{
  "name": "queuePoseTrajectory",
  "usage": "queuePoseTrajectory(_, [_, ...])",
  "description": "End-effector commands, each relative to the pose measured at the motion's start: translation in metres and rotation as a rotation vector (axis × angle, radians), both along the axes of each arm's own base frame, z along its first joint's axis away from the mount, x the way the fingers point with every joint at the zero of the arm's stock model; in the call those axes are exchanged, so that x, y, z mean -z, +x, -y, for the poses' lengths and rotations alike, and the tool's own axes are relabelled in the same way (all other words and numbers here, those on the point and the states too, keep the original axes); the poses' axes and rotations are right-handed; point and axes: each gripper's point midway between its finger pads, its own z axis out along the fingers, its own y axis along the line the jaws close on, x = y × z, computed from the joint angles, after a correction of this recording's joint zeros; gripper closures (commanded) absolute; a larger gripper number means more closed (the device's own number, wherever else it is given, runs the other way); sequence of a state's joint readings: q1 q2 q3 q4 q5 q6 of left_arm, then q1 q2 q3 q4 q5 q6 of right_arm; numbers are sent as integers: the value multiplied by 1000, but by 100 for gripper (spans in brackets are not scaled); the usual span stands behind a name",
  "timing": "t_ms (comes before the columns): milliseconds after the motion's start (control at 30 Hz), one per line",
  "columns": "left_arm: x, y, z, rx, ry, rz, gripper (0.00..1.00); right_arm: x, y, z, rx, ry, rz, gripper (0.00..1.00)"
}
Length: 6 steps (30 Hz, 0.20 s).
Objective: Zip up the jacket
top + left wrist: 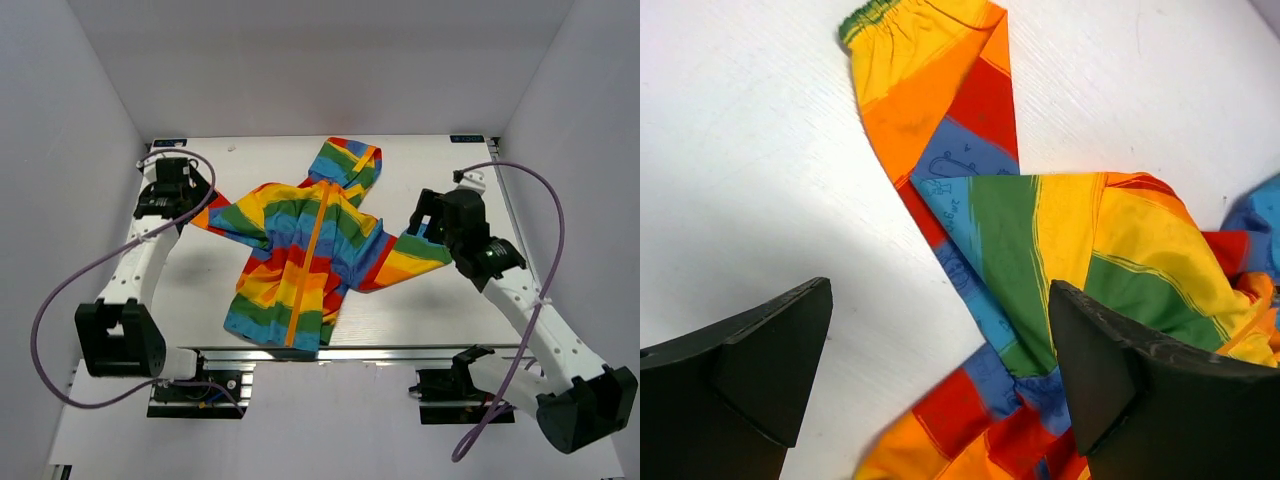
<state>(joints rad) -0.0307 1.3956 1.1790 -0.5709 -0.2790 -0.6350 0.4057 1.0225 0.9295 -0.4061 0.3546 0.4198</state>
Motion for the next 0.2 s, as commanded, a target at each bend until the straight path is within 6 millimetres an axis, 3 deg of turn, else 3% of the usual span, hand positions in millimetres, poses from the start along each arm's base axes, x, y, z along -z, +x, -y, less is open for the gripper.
queuePoseTrajectory(0, [-27,-19,-6,-2,30,70,2,-20,-3,20,94,-10,63,11])
queuePoseTrajectory(33, [-23,-22,-5,11,14,65,2,-21,-4,20,93,-8,67,10])
queuePoseTrajectory(167, [-36,-24,-3,29,-13,123,2,-25,-9,18,66,-3,68,10])
